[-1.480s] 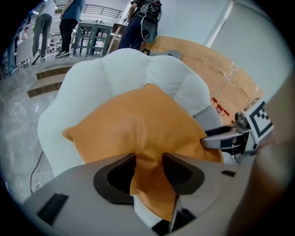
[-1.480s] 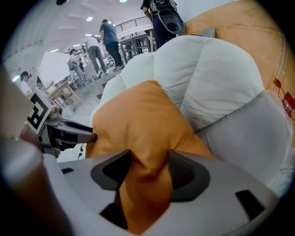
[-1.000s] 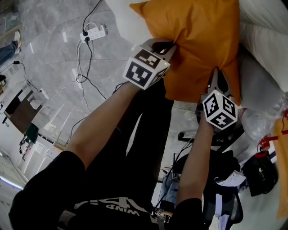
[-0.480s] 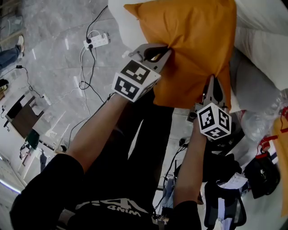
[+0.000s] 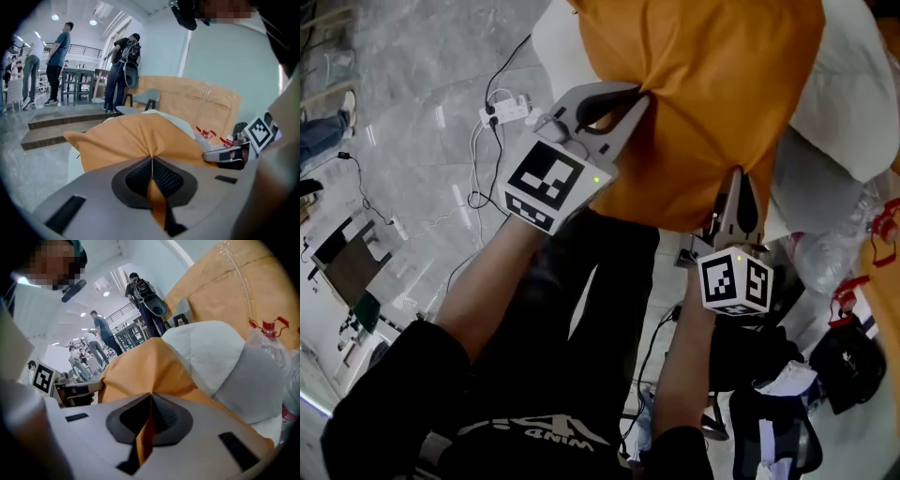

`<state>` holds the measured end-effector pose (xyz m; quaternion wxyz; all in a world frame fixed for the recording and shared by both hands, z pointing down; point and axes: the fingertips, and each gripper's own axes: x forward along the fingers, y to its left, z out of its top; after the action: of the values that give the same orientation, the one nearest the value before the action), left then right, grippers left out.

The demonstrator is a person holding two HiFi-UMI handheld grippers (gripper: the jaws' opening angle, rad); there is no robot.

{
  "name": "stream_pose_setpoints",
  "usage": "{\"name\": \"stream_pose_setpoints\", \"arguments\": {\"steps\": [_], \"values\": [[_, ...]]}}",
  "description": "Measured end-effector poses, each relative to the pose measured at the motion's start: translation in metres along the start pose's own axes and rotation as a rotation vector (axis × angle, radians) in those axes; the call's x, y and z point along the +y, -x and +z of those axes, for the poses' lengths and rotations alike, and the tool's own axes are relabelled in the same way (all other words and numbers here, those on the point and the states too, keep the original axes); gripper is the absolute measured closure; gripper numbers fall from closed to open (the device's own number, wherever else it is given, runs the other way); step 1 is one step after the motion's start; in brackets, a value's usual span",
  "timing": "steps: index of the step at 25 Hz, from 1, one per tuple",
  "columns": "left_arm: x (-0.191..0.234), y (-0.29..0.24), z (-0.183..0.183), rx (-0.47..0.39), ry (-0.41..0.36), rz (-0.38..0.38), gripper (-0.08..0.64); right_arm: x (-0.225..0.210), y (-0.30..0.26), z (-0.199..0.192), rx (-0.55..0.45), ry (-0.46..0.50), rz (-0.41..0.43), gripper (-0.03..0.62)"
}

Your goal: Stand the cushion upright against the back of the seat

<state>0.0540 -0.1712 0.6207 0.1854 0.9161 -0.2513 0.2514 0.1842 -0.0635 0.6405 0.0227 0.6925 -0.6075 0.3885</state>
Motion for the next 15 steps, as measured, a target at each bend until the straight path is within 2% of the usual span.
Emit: {"name": "stream_pose_setpoints", "arguments": {"steps": [8,11,15], "values": [[-0.006,-0.021,0.107,-0.192,-0.152,-0.056,0.551,0.000,0.002,0.080,-0.185,0.040,-0.017,0.566],[-0.005,-0.039,0.129,-0.219,-0.208,-0.062,0.549,-0.007,-0.010,0.096,-0.231,0.039,-0.032,0.566],[0.004,-0.058,0.146,-0.237,-0.232,-0.060,0.551,-0.013,-0.029,0.113,-0.255,0.060,-0.037,0.566]]}}
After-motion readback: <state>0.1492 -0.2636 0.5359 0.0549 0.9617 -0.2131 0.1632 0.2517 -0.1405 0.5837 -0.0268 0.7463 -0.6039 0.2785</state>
